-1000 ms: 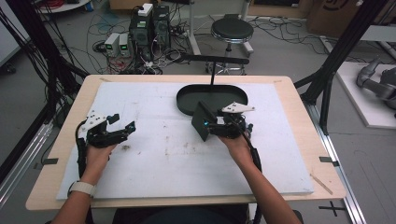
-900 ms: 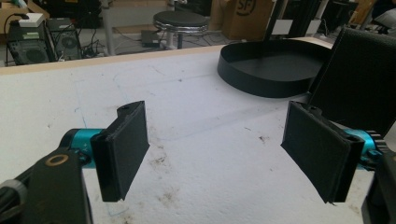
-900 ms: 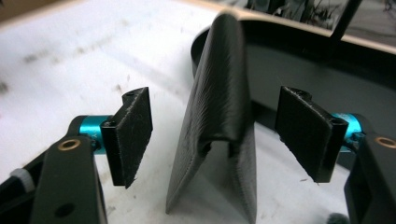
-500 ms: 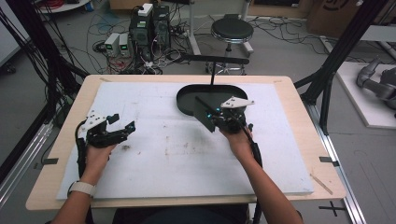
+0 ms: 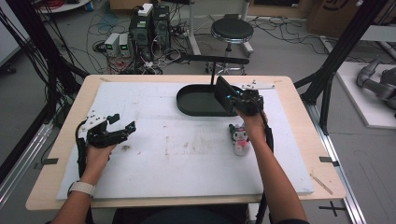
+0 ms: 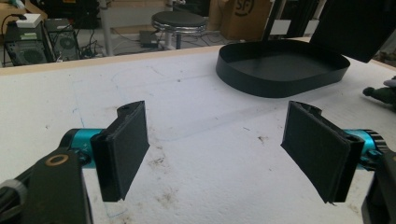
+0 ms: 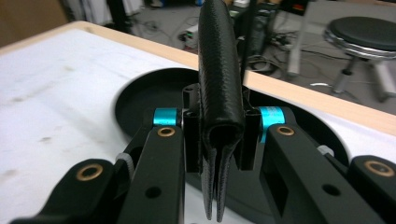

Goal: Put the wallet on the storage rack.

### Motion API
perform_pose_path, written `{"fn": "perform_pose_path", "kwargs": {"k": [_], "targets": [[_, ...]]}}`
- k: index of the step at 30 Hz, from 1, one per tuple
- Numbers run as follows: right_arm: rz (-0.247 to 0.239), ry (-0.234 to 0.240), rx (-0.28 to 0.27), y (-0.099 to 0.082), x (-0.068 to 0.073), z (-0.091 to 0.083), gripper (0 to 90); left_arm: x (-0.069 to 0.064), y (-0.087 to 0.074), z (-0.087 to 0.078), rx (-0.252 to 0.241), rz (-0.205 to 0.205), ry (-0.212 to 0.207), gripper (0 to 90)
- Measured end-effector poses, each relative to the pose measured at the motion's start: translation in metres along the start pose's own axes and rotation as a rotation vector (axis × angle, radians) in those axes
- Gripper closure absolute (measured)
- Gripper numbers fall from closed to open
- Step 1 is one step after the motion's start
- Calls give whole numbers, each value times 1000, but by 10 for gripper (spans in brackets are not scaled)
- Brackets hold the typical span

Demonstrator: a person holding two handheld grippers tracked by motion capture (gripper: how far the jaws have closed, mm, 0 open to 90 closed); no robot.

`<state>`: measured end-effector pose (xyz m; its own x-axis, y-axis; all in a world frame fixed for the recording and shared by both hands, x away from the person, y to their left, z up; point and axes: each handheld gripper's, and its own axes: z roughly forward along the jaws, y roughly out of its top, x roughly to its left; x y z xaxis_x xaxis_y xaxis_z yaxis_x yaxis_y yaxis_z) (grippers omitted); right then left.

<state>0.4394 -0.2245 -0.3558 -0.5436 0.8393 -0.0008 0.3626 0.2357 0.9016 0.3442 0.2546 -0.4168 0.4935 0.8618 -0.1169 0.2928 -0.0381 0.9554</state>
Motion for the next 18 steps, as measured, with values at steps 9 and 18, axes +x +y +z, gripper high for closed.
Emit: {"fn": "perform_pose_path", "kwargs": {"k": [9, 18], "targets": [[-83, -107, 15, -2, -12, 24, 777, 0, 0, -1, -1, 3, -6, 223], [-170, -266, 125, -12, -19, 58, 777, -1, 0, -1, -7, 5, -11, 223]]}}
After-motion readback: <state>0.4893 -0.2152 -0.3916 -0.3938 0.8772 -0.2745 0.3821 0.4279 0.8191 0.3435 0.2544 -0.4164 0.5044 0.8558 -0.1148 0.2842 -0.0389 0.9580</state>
